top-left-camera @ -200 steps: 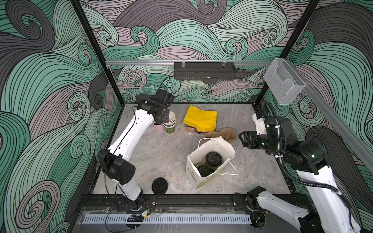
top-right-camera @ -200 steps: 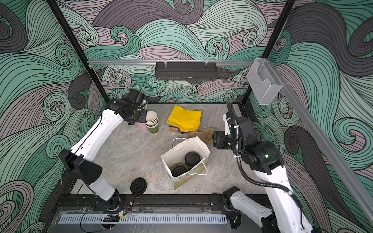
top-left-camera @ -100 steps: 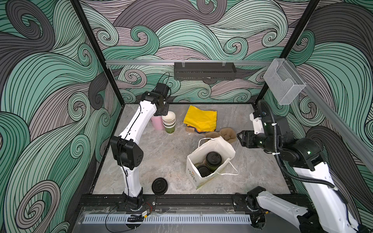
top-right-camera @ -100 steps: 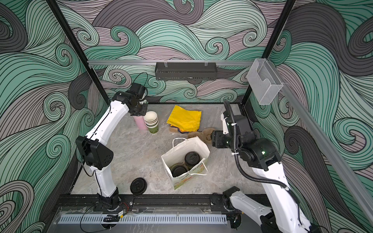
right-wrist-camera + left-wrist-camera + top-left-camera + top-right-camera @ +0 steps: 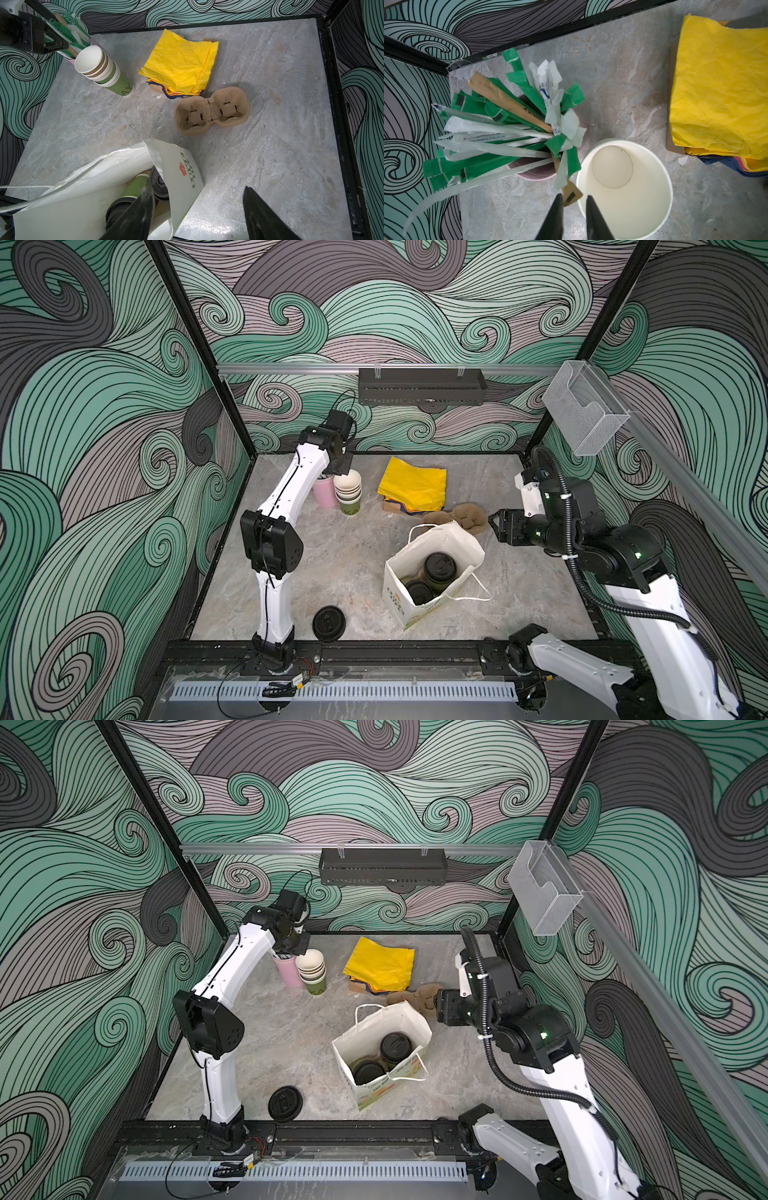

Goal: Pack a coffee takeout order
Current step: Pick up the straw from the storage cup.

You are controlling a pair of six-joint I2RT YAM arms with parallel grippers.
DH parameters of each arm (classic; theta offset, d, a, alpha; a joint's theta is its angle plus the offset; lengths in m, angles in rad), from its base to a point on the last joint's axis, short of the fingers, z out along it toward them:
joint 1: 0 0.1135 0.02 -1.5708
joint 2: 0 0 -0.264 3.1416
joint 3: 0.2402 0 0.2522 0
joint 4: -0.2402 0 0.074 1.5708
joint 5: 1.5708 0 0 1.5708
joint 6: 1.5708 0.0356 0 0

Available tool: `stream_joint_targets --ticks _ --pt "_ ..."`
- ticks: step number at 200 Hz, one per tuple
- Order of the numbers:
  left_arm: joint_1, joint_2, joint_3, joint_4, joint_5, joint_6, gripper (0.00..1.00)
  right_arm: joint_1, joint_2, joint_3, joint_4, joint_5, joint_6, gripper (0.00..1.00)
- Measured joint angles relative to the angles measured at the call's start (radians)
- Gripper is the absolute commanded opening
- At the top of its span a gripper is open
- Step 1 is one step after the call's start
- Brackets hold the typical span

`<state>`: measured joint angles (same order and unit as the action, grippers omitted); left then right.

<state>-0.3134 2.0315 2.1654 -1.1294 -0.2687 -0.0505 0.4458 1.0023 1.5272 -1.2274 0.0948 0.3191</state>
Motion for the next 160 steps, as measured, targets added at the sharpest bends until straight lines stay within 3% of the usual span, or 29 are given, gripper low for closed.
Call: stream_joint_targets --ticks 97,160 --pt "0.023 0.007 0.0 0.003 0.019 0.01 0.15 0.0 -0.005 0.019 -0.016 0.02 0.0 0.7" --pt "0.023 0.026 0.013 0.01 0.029 0.01 0.01 0.0 -0.009 0.032 -0.03 0.044 0.008 0.7"
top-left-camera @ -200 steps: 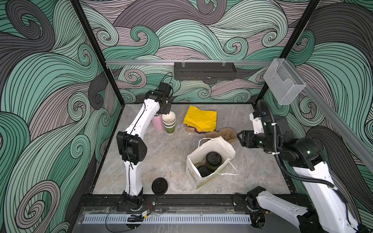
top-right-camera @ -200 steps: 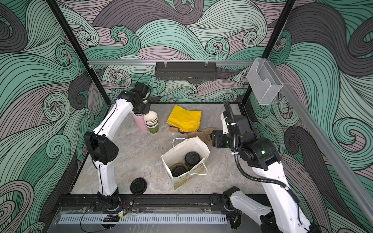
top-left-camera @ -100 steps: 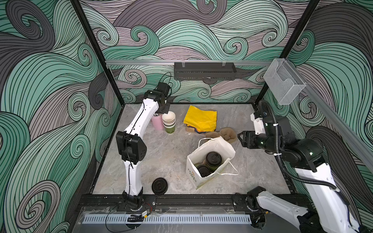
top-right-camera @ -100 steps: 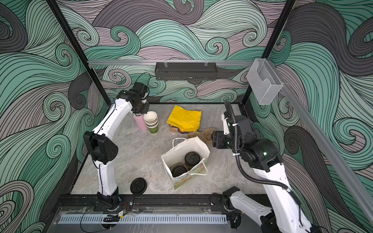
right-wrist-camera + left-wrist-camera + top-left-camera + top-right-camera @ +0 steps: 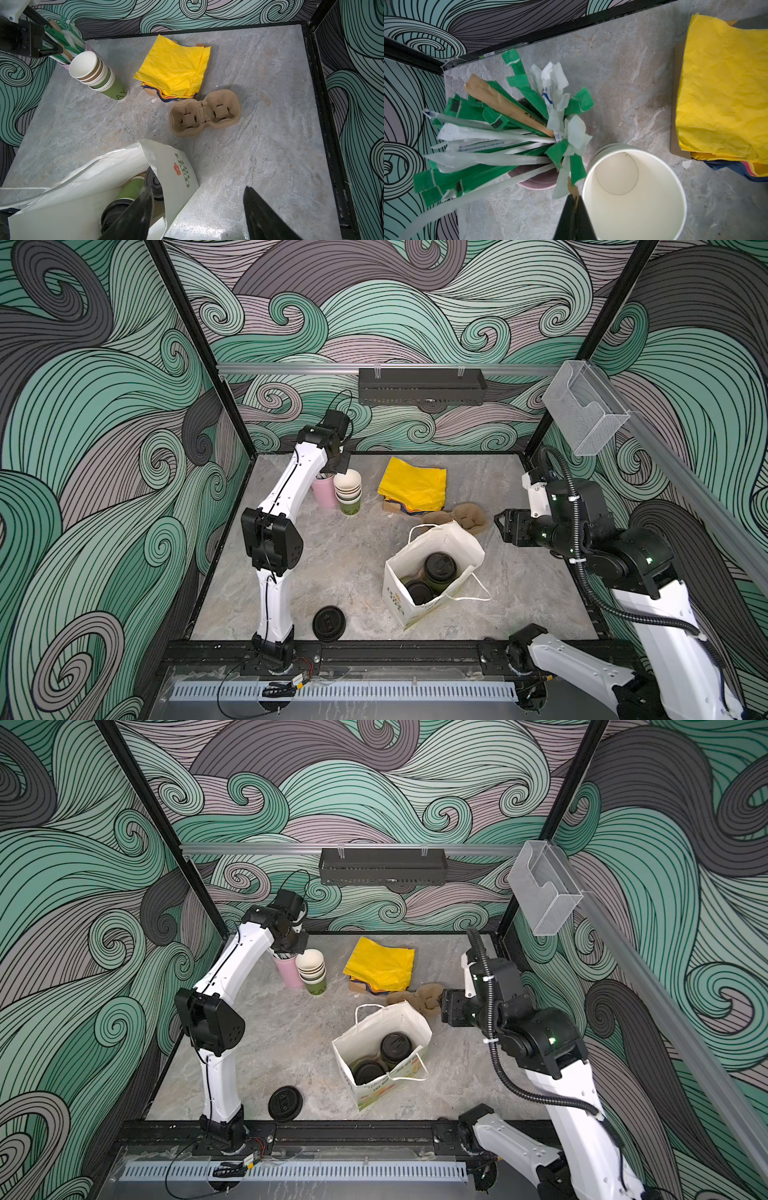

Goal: Pack a coffee takeout order
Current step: Pick up the straw from the storage cup.

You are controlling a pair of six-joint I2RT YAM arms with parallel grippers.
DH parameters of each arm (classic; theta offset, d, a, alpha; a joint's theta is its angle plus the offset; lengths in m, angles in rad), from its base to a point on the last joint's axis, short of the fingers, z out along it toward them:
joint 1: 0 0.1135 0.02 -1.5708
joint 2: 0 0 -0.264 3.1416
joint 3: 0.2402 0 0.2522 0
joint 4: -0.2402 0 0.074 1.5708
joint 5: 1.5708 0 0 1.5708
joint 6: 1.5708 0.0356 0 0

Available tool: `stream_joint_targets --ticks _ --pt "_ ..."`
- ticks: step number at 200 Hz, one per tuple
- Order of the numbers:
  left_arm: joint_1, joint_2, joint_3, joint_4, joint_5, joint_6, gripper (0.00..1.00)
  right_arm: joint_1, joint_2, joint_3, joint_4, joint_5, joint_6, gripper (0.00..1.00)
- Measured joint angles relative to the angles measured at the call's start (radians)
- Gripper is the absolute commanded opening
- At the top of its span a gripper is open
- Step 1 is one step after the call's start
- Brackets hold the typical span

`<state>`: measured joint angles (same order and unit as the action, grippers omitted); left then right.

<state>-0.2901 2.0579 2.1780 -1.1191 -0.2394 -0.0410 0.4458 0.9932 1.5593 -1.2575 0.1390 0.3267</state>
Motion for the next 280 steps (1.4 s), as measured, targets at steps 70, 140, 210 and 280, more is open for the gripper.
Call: stream_joint_targets --ticks 70,140,210,280 --pt "0.0 -0.047 0.0 0.002 0.021 -0.008 0.0 0.0 -0.008 0.0 -0.026 0.02 0.014 0.71" --pt "0.0 -0.21 0.005 0.017 0.05 -0.031 0.0 -0.001 -0.031 0.0 -0.034 0.024 0.023 0.71" --pt "0.0 -0.293 0.105 0.013 0.058 -0.056 0.0 -0.001 0.075 0.12 -0.007 -0.115 -0.076 0.67" --pt "0.0 -0.577 0.076 0.056 0.276 -0.17 0.0 0.103 0.293 0.385 0.095 -0.319 -0.228 0.62"
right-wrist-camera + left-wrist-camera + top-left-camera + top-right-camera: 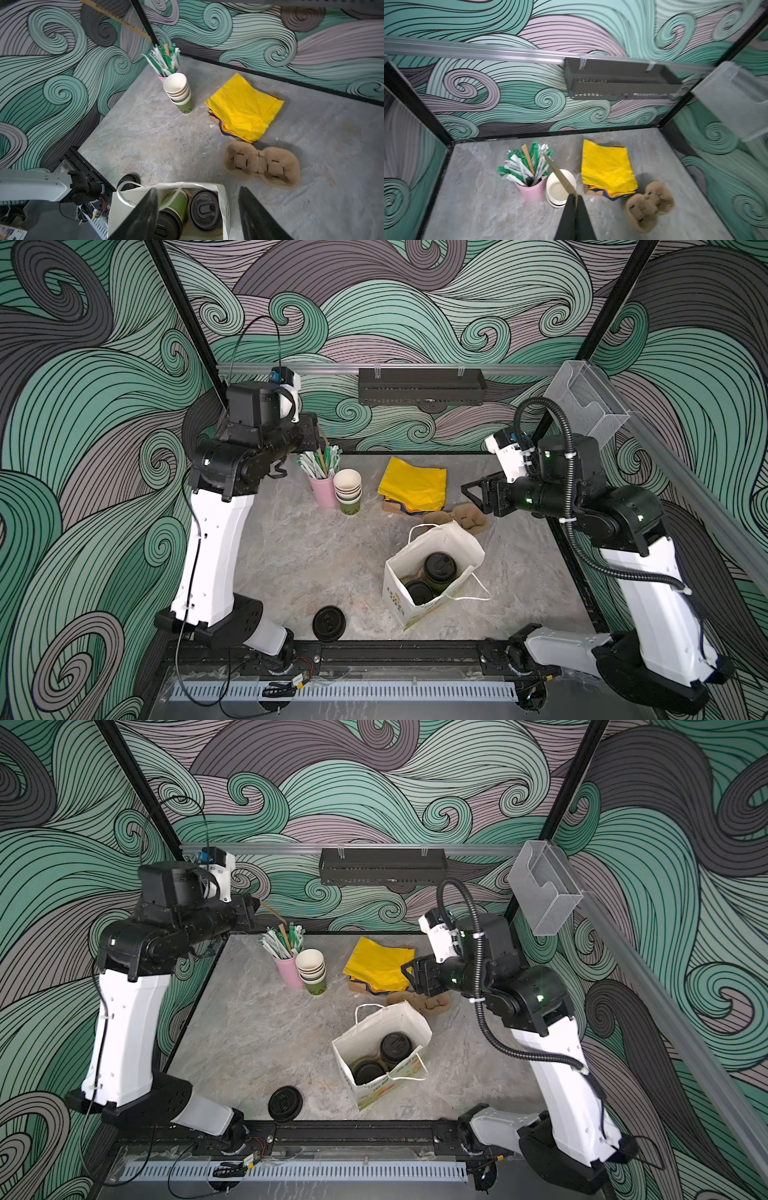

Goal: Pack a coffee takeout order
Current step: Pick up the straw from the storage cup, then place the straw in the takeout bag.

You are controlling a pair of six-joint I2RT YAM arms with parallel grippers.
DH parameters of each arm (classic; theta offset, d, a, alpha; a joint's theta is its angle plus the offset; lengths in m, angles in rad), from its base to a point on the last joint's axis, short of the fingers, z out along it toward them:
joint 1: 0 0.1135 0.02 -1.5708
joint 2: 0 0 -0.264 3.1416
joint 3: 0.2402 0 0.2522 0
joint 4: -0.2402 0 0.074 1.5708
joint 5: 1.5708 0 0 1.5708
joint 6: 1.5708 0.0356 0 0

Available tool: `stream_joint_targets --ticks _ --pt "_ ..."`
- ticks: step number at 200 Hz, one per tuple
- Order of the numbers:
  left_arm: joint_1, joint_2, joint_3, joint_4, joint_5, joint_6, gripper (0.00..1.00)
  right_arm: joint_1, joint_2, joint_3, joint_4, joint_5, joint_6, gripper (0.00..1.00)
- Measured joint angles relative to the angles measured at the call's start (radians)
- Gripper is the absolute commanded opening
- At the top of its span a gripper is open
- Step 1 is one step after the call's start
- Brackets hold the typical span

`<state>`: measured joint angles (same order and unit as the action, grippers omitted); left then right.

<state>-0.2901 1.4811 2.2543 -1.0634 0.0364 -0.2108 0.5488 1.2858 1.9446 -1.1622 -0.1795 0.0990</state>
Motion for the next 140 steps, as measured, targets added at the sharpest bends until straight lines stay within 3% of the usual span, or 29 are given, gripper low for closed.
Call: stream_joint_targets --ticks 38,75,140 --pt "0.0 -0.148 -0.188 0.077 0.176 -0.141 0.0 0.158 0.154 0.081 0.117 -0.029 -0.066 0.6" --pt "0.0 -0.243 -0.379 0.124 0.262 -0.279 0.0 0.287 0.285 0.084 0.271 -0.034 -0.147 0.57" --pt "-0.014 -0.299 -0.451 0.134 0.308 -0.401 0.0 0.413 0.445 0.124 0.406 0.032 -0.283 0.56"
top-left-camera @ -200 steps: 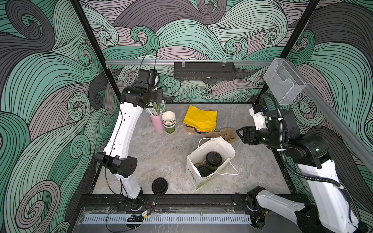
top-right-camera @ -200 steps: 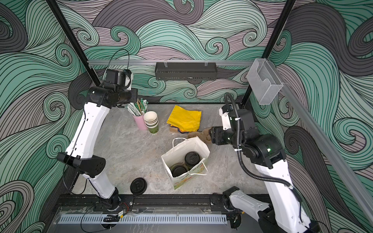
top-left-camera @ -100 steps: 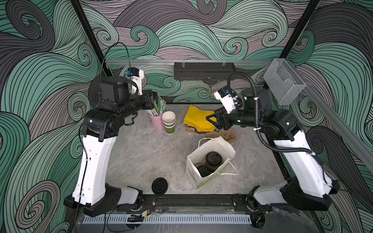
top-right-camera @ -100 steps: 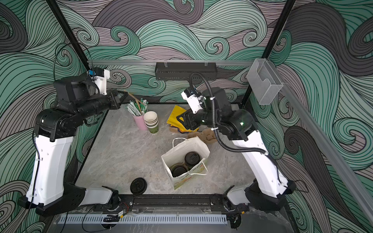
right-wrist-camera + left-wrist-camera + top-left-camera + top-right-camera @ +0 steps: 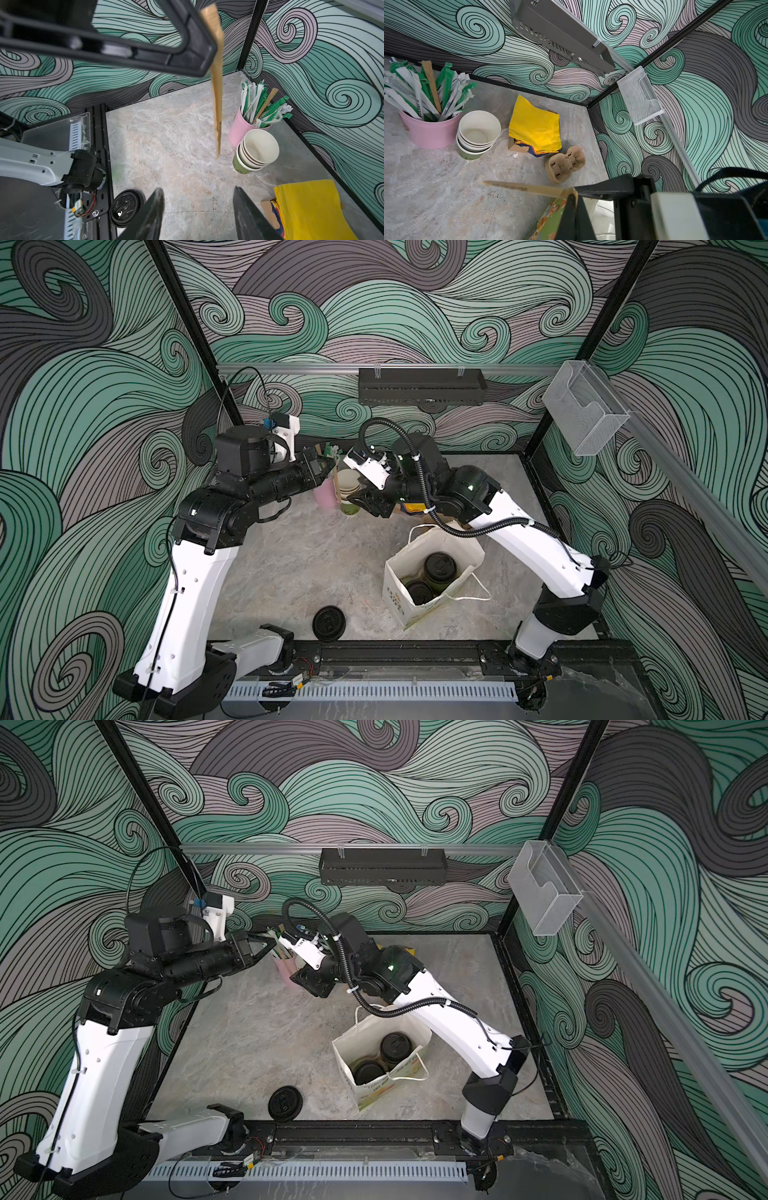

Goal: Pack a coffee takeout order
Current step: Place the straw in the takeout bag.

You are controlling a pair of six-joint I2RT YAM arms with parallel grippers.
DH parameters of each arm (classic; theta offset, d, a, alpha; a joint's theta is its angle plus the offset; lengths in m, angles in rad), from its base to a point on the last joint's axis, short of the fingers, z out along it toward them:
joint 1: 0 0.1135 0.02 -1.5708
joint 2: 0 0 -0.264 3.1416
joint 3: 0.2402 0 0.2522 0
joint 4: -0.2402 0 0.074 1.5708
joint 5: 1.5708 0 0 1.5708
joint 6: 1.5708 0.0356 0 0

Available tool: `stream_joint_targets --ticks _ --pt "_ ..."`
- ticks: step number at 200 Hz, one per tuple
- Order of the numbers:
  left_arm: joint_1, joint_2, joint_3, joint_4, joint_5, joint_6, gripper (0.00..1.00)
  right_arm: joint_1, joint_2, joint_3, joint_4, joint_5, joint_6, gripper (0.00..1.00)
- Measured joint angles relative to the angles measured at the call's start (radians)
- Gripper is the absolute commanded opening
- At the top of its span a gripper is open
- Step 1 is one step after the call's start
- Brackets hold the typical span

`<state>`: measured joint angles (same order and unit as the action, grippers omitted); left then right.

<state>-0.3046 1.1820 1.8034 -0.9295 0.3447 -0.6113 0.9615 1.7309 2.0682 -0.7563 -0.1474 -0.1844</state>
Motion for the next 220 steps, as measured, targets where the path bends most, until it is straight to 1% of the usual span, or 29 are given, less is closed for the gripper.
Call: stream_joint_targets --ticks 31,61,78,108,157,173,185,188,191,196,199,205,211,220 --pt "-0.001 -0.021 -0.012 0.002 0.003 -0.03 0.0 0.015 0.029 0.018 0.08 0.032 -0.018 0.54" --pt "-0.005 -0.032 -0.037 0.004 0.006 -0.057 0.0 0.017 0.049 0.018 0.15 0.029 -0.001 0.47" --pt "-0.006 -0.035 -0.049 0.006 0.008 -0.069 0.0 0.021 0.055 0.016 0.192 0.018 0.011 0.41" --pt "-0.006 -0.035 -0.063 0.012 0.014 -0.086 0.0 0.027 0.06 0.017 0.243 0.008 0.036 0.28" --pt "-0.006 -0.047 -0.076 0.027 0.022 -0.113 0.0 0.038 0.103 0.035 0.253 -0.01 0.042 0.06" --pt "-0.006 -0.051 -0.083 0.028 0.021 -0.124 0.0 0.038 0.104 0.035 0.251 -0.011 0.043 0.01" --pt "-0.006 -0.054 -0.084 0.031 0.021 -0.129 0.0 0.038 0.104 0.036 0.251 -0.01 0.043 0.0" --pt "-0.006 -0.055 -0.085 0.031 0.021 -0.132 0.03 0.039 0.104 0.037 0.251 -0.01 0.044 0.0" --pt "-0.006 -0.055 -0.085 0.032 0.021 -0.133 0.09 0.039 0.104 0.038 0.251 -0.01 0.044 0.0" --pt "-0.006 -0.056 -0.085 0.033 0.021 -0.135 0.19 0.039 0.104 0.039 0.251 -0.01 0.045 0.0" --pt "-0.006 -0.057 -0.085 0.034 0.021 -0.136 0.27 0.039 0.104 0.039 0.251 -0.01 0.045 0.0" --pt "-0.006 -0.059 -0.086 0.037 0.021 -0.138 0.41 0.039 0.104 0.04 0.25 -0.01 0.047 0.0" --pt "-0.006 -0.061 -0.086 0.041 0.021 -0.141 0.49 0.039 0.104 0.04 0.249 -0.01 0.048 0.0" --pt "-0.007 -0.066 -0.086 0.043 0.016 -0.146 0.58 0.04 0.104 0.04 0.246 -0.01 0.055 0.0"
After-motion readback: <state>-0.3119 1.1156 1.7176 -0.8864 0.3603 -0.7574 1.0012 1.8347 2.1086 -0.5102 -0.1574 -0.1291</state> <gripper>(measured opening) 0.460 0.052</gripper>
